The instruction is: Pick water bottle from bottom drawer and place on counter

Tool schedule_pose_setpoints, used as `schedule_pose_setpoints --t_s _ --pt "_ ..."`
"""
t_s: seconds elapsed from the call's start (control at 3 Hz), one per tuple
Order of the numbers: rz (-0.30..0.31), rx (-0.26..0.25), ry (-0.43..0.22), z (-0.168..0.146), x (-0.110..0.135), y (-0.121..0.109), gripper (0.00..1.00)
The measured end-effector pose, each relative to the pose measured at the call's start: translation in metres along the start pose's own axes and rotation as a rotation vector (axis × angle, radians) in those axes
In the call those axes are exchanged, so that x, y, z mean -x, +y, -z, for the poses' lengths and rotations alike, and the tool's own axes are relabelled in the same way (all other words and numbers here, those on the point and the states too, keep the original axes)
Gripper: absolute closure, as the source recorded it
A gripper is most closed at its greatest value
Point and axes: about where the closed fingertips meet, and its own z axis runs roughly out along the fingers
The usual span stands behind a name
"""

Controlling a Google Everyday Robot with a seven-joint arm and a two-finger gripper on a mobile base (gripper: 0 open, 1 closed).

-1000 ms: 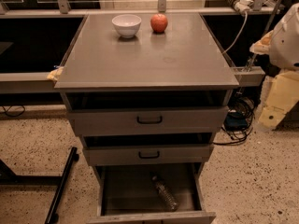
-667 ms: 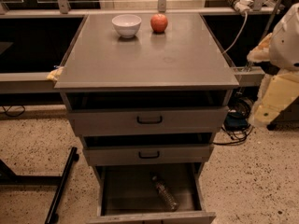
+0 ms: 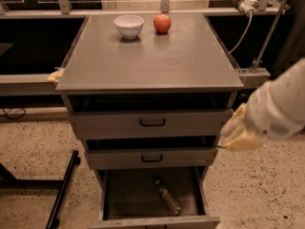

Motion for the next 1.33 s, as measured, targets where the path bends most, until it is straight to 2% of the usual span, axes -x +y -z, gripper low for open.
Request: schedule_pose_setpoints --t_s 0.33,0.67,1.33 --pt "-0.053 0.170 -0.160 -0.123 -0.013 0.043 0.89" --pt "-0.098 0.238 -0.180 -0.180 -0.029 0.063 1.00" --pt "-0.093 0.237 -0.182 -0.186 -0.033 0.062 1.00"
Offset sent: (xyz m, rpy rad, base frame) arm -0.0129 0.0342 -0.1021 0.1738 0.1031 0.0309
